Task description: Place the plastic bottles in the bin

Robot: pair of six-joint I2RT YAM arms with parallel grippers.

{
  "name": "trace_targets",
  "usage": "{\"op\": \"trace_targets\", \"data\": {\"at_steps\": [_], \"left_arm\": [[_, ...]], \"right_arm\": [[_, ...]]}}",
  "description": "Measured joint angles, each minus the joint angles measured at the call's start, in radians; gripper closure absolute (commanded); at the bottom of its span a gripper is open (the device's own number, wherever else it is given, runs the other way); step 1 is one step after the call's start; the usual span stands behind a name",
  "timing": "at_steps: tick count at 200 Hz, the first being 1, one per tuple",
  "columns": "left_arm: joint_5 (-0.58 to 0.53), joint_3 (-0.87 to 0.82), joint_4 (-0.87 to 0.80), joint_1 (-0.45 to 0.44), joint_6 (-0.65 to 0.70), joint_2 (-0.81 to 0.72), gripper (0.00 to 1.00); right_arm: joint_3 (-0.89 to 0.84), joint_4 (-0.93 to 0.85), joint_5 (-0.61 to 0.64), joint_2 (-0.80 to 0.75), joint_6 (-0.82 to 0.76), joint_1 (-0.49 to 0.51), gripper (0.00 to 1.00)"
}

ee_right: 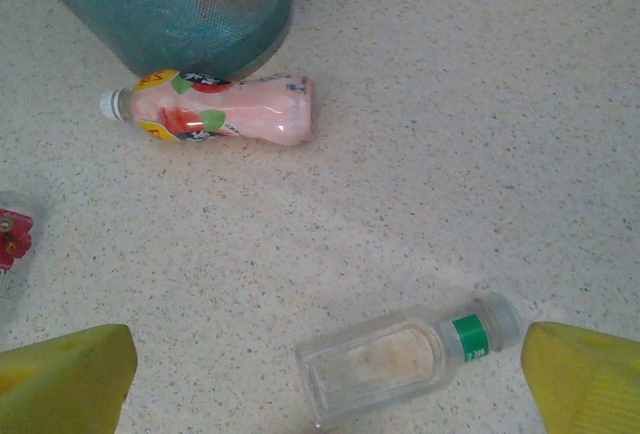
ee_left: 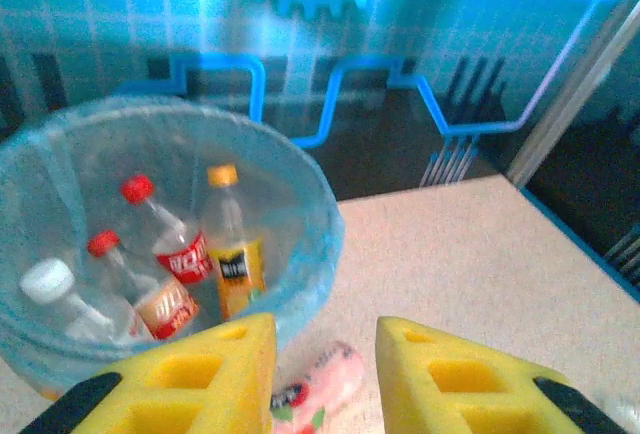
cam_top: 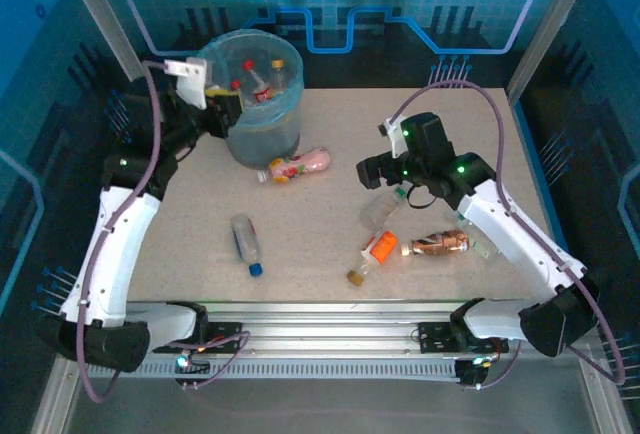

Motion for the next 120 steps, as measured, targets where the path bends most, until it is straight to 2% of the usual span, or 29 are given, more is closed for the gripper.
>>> {"op": "trace_targets", "data": {"at_steps": [31,71,96,120], "left_arm": [[0.002,-0.192,-0.019,-0.015,0.032,-0.093,0.58],[0.020,-0.397,-0.021,-0.027,0.031,-0.231,0.54],[0.066,-0.483,0.010,-0.044,-0.015,-0.263,0.53],[0.092,-0.511,0.026,-0.105,-0.018,-0.247,0.51]], "right_arm": [[0.000,-0.046,-0.008,-0.022,-0.060,-0.032,0.00],[0.000,-0.101,-0.024,-0.022,-0.272,-0.034,0.00],[0.000,-0.139,0.063,-0.022,-0.363,-0.034,0.00],[-0.002,-0.192,0.165,-0.022,-0.391,-0.056,0.00]]}}
